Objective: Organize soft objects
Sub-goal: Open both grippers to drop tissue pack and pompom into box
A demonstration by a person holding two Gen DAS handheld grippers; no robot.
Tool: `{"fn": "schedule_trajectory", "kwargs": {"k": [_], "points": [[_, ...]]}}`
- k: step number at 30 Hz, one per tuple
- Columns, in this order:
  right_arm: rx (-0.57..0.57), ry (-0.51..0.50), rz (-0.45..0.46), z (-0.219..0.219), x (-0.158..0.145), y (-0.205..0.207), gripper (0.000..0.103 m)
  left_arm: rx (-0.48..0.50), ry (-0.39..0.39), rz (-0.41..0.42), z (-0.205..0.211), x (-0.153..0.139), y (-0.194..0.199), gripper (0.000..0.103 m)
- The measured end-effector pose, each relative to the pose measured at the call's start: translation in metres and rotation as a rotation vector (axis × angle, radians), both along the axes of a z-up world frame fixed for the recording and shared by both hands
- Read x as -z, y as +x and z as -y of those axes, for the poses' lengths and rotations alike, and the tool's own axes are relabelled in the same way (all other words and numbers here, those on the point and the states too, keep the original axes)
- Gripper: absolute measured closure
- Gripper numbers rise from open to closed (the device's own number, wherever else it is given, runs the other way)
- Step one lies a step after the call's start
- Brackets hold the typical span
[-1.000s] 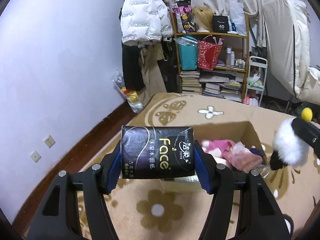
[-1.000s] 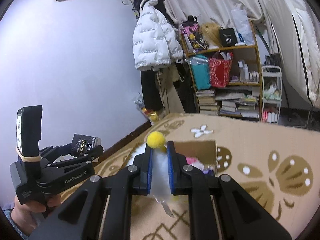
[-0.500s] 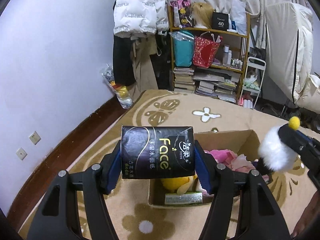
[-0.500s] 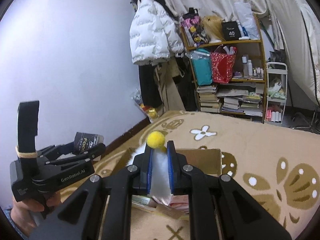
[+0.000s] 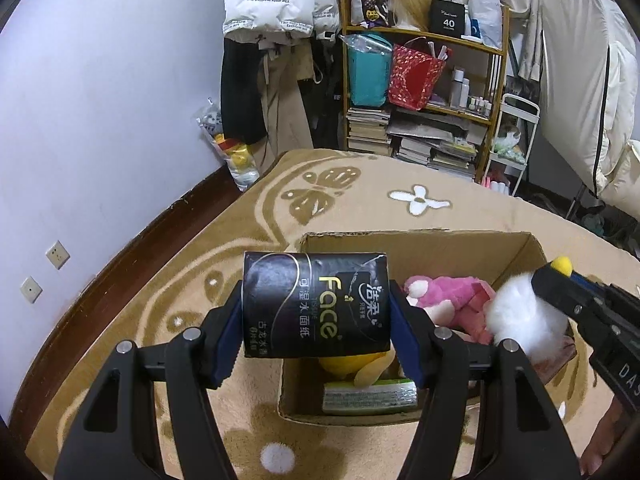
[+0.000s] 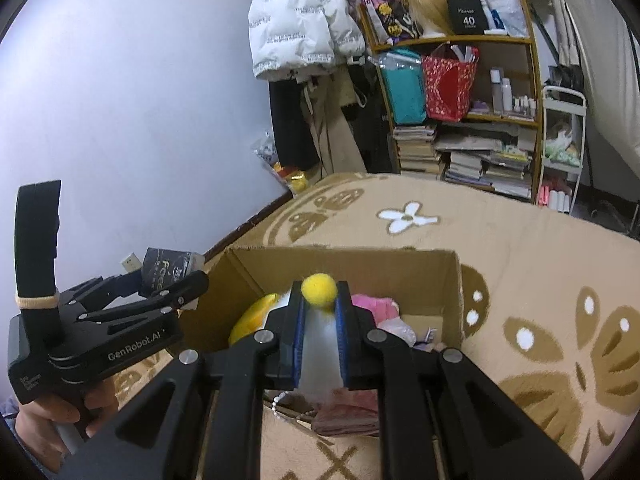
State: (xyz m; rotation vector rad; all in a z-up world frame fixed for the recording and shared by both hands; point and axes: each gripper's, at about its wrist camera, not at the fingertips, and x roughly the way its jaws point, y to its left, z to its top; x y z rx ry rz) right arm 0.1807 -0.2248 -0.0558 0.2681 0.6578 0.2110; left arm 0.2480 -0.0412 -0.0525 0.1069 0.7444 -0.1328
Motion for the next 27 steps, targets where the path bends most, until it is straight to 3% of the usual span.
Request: {"fn": "schedule_trajectory", "kwargs": {"k": [6, 9, 15, 17, 19, 22, 27], "points": [[-0.011, -0.004, -0.022, -0.002, 0.009, 0.001, 0.087, 0.003, 0.014, -0.015, 0.001, 0.008, 0.001, 0.039], [-0.002, 0.005, -0.028, -0.001, 0.011, -0.001, 0.078, 0.003, 0.01, -0.017, 0.002, 0.009, 0.001, 0.031], [0.039, -0.002, -0.031, 0.003, 0.01, -0.008, 0.041, -0.007, 0.017, -0.007, 0.0, 0.003, -0.007, 0.014], [0.046, 0.013, -0.023, 0.006, 0.007, -0.012, 0.018, -0.021, 0.002, -0.013, -0.003, 0.001, -0.01, 0.007], [0.051, 0.017, -0.018, 0.008, 0.003, -0.016, 0.005, -0.032, -0.011, -0.006, -0.007, -0.003, -0.015, 0.006], [0.051, -0.005, -0.01, 0.01, -0.005, -0.023, 0.0, -0.04, -0.016, 0.021, -0.011, -0.015, -0.024, 0.001], [0.055, -0.041, 0.012, 0.01, -0.023, -0.039, 0.0, -0.037, -0.001, 0.078, -0.017, -0.04, -0.046, 0.001]]}}
